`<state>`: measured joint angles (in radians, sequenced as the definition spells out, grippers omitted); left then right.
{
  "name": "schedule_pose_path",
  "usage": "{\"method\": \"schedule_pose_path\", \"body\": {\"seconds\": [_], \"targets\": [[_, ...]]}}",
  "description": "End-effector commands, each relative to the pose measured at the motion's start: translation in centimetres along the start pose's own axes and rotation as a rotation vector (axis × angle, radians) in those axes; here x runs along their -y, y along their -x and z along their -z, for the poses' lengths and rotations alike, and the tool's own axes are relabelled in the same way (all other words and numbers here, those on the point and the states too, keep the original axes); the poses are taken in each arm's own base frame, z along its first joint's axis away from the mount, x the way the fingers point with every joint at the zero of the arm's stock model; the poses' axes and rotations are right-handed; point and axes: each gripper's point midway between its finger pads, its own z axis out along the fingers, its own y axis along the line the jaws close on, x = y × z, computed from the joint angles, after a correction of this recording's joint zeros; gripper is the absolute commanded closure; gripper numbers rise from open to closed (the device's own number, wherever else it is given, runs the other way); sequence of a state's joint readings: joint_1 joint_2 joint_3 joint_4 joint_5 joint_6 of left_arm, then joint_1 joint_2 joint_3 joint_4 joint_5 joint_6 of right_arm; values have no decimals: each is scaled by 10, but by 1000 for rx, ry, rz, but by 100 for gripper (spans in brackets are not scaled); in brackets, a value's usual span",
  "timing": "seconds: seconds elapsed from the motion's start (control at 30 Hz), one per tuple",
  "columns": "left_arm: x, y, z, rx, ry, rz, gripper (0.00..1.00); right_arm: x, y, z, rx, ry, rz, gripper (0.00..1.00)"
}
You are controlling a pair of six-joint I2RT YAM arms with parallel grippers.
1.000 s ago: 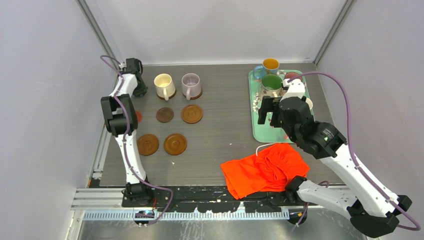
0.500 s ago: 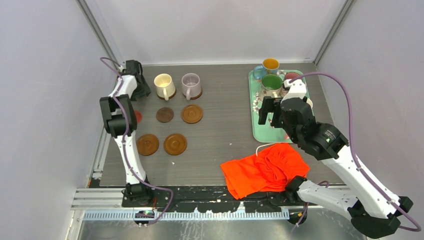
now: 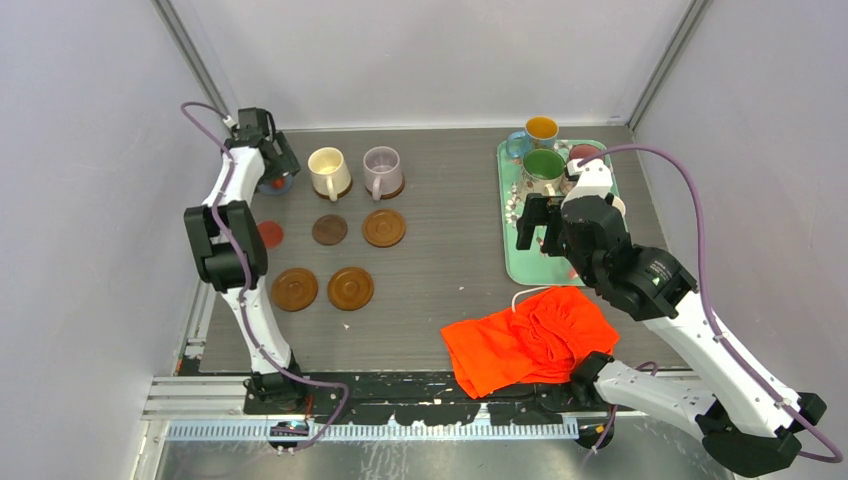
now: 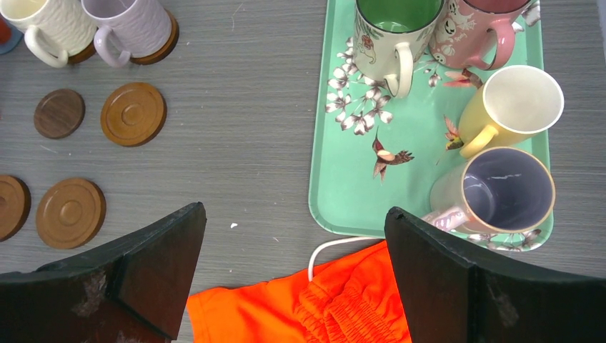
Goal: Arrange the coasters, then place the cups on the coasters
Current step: Pick up the cup from the tray.
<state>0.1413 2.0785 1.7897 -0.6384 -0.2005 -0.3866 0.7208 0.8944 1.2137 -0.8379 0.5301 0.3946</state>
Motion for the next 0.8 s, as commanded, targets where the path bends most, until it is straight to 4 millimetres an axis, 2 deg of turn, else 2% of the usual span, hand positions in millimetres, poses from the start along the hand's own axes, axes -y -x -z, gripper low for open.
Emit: {"method": "schedule_pose_path", "body": {"seconds": [0.0, 0.2, 0.33, 0.5, 0.77], "targets": [[13, 14, 35, 71, -56, 13, 0, -4, 17, 9, 55, 30, -31, 0], [34, 6, 68, 92, -119, 2, 0, -4, 14, 8, 47, 31, -29, 0], [55, -9, 92, 94, -173, -32, 0, -5, 10, 4, 38, 26, -30, 0], [98, -48, 128, 78, -262, -134, 0, -6, 6, -1, 23, 15, -32, 0], [145, -121, 172, 16, -415, -264, 0, 7, -5, -16, -30, -121, -18, 0]]}}
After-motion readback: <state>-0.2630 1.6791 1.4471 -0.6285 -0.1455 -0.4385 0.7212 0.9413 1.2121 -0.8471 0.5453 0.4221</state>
